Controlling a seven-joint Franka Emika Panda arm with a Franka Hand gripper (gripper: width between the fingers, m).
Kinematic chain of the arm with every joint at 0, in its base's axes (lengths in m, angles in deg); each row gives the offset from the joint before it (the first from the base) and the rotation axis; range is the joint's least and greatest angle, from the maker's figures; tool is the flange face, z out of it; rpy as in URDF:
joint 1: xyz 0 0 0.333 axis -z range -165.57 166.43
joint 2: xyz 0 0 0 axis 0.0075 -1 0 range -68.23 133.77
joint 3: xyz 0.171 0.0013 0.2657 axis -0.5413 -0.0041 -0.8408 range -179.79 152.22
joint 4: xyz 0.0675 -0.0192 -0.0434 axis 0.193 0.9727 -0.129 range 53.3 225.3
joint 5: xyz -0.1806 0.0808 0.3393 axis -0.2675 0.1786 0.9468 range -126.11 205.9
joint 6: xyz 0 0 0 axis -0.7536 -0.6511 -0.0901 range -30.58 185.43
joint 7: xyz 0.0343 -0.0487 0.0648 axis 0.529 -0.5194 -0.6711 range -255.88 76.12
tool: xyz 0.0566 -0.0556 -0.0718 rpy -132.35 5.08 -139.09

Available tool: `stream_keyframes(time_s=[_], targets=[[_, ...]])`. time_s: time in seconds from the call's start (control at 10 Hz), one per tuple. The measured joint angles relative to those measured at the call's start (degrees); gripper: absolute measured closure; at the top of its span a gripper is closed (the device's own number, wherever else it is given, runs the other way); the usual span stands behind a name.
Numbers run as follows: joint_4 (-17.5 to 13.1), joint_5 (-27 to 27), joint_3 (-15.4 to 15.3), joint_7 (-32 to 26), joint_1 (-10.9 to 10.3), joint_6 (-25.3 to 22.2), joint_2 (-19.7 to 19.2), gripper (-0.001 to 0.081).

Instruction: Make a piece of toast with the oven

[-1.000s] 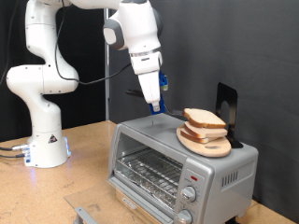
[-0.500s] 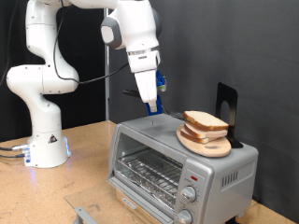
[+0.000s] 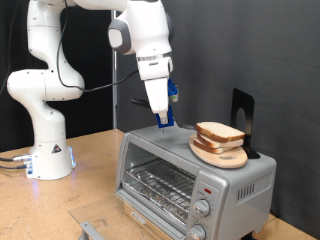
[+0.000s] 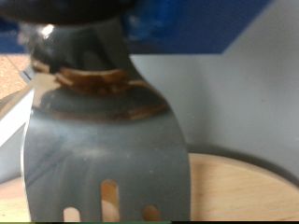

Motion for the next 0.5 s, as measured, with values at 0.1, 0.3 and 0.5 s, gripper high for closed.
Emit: stream_keyframes(time_s=[0.1, 0.3, 0.5], targets=[[-0.55, -1.17, -0.07, 1.12, 0.03, 0.28, -0.86, 0.0413], [-1.85, -3.20, -0.17, 2.91, 0.03, 0.76, -2.72, 0.0413], [-3.29, -4.47, -0.41, 4.00, 0.03, 0.81, -4.57, 0.0413]])
